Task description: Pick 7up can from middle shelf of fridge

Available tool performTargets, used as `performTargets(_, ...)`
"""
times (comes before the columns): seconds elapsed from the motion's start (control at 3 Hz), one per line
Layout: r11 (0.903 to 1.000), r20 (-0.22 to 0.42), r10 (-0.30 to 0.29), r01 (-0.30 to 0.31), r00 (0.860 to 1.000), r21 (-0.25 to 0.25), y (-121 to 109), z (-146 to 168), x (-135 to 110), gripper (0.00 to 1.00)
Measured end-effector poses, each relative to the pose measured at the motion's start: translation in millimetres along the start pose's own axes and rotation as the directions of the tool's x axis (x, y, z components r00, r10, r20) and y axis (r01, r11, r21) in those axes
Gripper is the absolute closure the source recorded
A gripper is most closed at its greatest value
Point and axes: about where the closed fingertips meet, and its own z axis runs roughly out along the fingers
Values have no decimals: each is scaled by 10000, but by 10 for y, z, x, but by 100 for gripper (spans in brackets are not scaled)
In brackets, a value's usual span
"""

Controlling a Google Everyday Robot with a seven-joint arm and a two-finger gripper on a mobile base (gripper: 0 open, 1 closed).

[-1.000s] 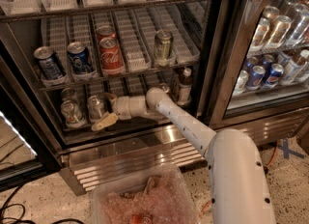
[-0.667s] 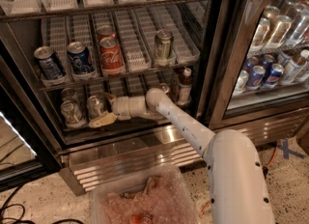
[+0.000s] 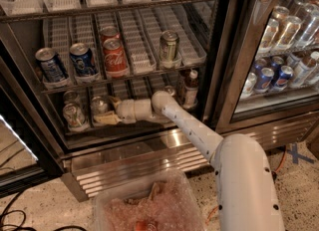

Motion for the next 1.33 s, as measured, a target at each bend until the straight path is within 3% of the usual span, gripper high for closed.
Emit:
performTargets(0.33, 10000, 91, 27, -27, 10000, -37, 19, 13, -2, 89)
performTargets(0.67, 9992, 340, -333, 341, 9989, -230, 123, 46, -116, 100)
performTargets(1.33, 9923, 614, -1099, 1131, 9920, -506, 303, 64, -347, 100)
